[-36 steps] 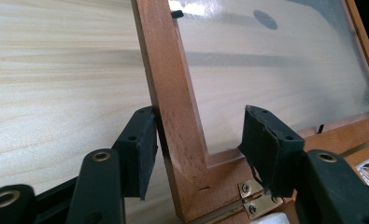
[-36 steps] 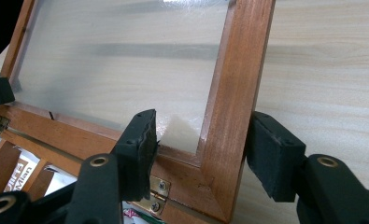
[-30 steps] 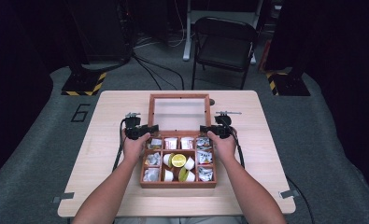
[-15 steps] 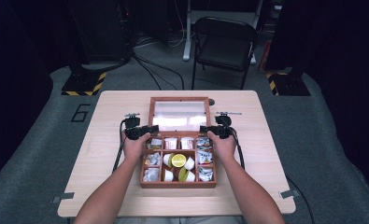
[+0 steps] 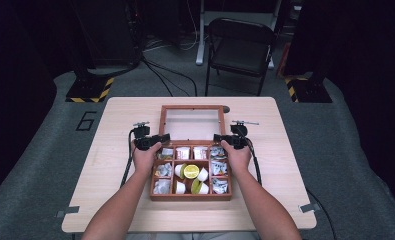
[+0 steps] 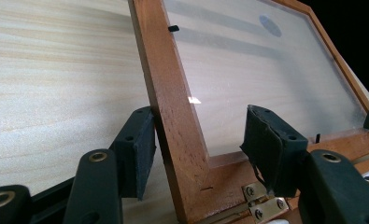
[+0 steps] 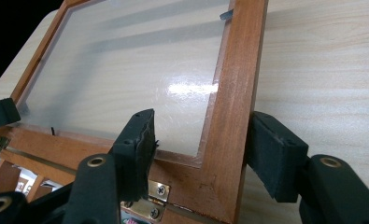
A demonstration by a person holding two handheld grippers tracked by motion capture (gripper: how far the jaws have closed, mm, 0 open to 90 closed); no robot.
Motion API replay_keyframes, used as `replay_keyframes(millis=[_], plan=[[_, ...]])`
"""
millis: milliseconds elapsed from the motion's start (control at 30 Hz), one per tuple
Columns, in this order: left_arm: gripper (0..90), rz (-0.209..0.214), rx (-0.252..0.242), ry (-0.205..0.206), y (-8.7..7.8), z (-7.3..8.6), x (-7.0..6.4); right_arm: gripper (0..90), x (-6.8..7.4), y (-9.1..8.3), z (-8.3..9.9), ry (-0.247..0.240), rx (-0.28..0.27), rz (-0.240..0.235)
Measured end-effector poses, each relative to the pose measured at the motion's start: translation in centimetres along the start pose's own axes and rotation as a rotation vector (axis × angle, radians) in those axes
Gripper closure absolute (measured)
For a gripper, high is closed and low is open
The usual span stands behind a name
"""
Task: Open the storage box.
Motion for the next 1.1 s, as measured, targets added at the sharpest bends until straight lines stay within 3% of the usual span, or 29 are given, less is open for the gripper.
replay_keyframes(millis=[200,533,600,633,1100], plan=[[43.9,-0.007,-0.026,-0.02,0.12,0.1,-0.05,42.7,-0.02,0.08,0.08,0.023,-0.028,0.013],[43.9,-0.013,-0.029,-0.001,0.06,0.15,0.0,42.8,0.05,0.04,0.07,0.023,-0.043,0.027],[43.9,-0.008,-0.027,-0.008,0.12,0.19,0.07,42.8,0.04,0.07,0.1,0.027,-0.04,0.024],[43.9,-0.006,-0.029,-0.033,0.22,0.2,0.04,42.8,-0.06,0.13,0.14,0.037,-0.036,0.02],[43.8,0.018,0.006,-0.092,0.54,0.28,0.23,42.8,-0.3,0.3,0.39,0.09,-0.006,0.003]])
Point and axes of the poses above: each handheld gripper's, and its own axes: y roughly forward along the jaws, z roughly out of its underside, x roughly to its left, the point moved 9 cm from there along y, roughly forward along the jaws
